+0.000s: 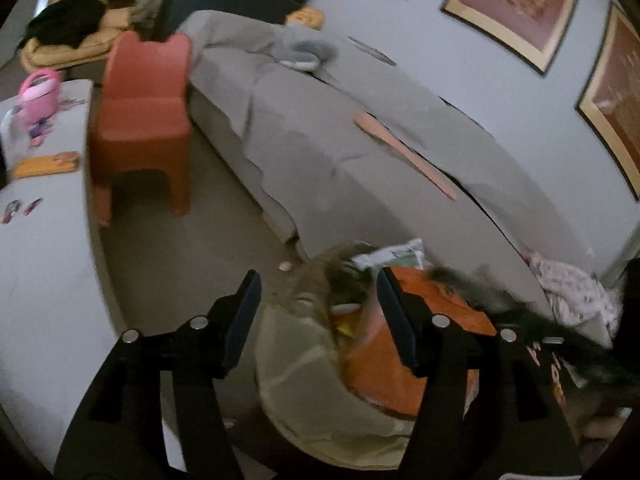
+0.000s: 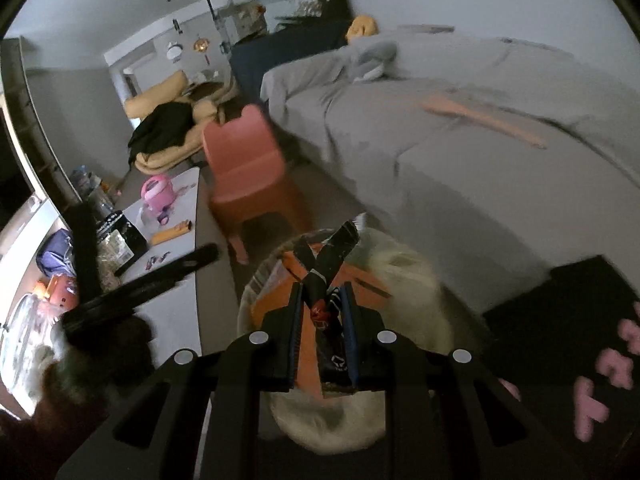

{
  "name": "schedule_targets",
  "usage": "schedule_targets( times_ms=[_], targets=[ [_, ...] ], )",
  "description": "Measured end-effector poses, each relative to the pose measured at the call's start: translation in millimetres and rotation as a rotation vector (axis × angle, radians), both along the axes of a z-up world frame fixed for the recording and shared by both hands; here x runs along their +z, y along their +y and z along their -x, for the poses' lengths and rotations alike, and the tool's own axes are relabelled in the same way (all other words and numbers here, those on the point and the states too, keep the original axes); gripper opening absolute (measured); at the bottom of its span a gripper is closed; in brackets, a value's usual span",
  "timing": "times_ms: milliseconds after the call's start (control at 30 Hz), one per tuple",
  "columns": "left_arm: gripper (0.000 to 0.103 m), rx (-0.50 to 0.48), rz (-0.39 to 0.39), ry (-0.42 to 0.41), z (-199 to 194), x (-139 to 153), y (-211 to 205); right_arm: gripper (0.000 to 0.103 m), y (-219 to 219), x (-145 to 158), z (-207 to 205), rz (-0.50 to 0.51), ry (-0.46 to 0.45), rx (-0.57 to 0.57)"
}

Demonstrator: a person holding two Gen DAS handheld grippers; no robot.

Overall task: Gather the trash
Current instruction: 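Open both tools to drop the orange bag and wrapper into the trash bag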

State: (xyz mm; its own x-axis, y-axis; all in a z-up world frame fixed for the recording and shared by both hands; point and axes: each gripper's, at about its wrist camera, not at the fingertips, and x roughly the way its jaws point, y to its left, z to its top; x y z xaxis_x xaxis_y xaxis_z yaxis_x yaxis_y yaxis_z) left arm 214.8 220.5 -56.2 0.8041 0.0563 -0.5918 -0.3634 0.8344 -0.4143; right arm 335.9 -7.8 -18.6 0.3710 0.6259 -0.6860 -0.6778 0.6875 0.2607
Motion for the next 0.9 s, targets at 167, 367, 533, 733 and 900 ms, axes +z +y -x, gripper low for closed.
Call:
schedule_targets(
  times_ms=[167, 367, 533, 733, 900],
  targets=[
    [0.057, 0.020, 0.024, -0.028, 22.4, -0.5, 10.6, 0.019, 54.3, -57.9, -30.9, 0.186, 0.048, 0.016],
    [0.057, 0.020, 0.064, -0.028, 22.9, -9.2, 21.7, 0.019, 74.5, -91.9, -34.9, 0.288, 0.088, 0.059],
    [0.057, 0.018, 0.087, -0.018, 20.4, -14.5, 22.1, 0.019, 81.4, -104.9, -37.2, 0.323, 0.140, 0.090],
    [0.057, 0.020, 0.088, -0.025, 28.5, -8.1, 22.6, 0.020, 84.5, -110.8, -19.9, 0.363, 0.137, 0.148],
    [0.059, 0.037, 0.062, -0.058, 41.4, 6.8, 22.9, 0.053, 69.7, -88.1, -4.6, 0.272, 0.072, 0.165]
  ],
)
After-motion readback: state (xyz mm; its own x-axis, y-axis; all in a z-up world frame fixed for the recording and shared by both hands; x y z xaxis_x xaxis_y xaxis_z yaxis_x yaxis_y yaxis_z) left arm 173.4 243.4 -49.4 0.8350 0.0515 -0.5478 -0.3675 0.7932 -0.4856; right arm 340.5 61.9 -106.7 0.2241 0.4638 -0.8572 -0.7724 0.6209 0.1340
